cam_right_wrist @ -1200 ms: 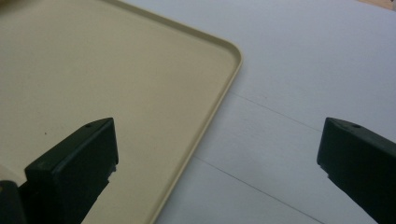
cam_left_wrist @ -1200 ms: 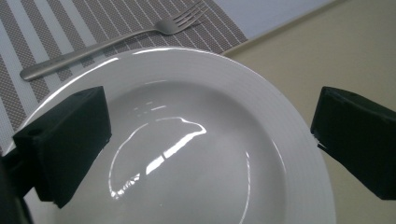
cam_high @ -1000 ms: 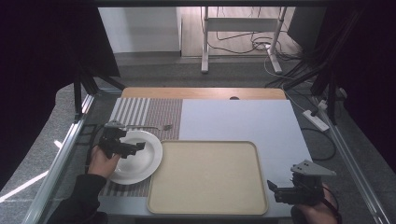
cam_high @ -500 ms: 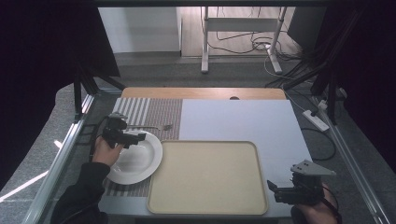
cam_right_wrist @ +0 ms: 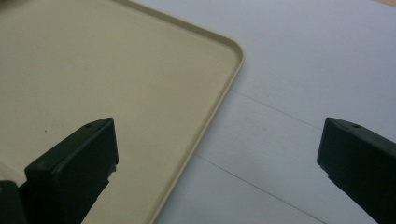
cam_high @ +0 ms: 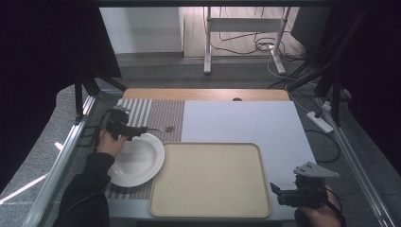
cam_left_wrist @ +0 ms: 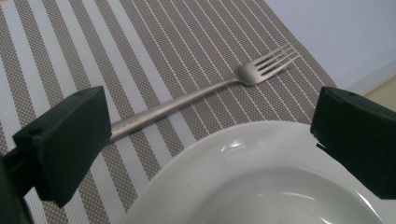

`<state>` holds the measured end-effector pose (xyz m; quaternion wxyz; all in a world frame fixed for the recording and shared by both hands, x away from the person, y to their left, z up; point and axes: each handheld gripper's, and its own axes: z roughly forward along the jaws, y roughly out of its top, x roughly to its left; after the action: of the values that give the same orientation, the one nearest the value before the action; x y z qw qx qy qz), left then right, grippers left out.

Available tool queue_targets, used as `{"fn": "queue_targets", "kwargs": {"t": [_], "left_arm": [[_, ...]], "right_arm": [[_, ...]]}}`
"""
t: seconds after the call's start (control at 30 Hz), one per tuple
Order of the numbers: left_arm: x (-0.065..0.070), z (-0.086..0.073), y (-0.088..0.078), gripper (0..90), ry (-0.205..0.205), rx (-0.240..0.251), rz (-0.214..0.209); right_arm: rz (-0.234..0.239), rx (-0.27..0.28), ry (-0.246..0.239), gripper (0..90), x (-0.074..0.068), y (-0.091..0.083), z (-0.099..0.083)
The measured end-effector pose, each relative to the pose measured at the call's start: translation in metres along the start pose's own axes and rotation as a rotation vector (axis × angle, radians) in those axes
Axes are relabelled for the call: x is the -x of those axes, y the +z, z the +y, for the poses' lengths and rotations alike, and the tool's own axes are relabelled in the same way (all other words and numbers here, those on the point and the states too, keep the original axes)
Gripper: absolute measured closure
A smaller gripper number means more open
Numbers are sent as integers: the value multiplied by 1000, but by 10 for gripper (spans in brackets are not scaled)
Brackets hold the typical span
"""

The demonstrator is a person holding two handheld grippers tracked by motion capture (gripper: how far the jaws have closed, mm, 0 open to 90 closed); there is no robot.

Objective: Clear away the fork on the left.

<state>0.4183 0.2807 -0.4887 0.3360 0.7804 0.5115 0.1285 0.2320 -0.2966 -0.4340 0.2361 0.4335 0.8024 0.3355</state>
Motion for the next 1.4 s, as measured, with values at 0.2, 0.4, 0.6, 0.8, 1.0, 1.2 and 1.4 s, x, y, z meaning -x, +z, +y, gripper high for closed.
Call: {"fn": "queue_targets", "kwargs": {"t": [0.2, 0.4, 0.6, 0.8, 1.0, 1.2, 1.4], "left_arm": [[-5, 10, 16, 0, 15, -35, 5], [-11, 19, 28, 81, 46, -77, -3], [-24, 21, 32, 510, 29, -124, 7], [-41, 21, 39, 887, 9, -181, 24], [-55, 16, 52, 888, 2, -248, 92], [-51, 14, 44, 888, 12, -340, 48], [-44, 10, 37, 888, 64, -410, -6]], "right_arm": [[1, -2, -1, 0, 0, 0, 0], [0, -3, -2, 0, 0, 1, 0], [1, -5, -4, 0, 0, 1, 0], [0, -6, -5, 0, -1, 1, 0], [0, -8, -4, 0, -1, 1, 0], [-5, -9, -10, 0, -1, 1, 0], [-6, -7, -22, 0, -2, 1, 0]]}}
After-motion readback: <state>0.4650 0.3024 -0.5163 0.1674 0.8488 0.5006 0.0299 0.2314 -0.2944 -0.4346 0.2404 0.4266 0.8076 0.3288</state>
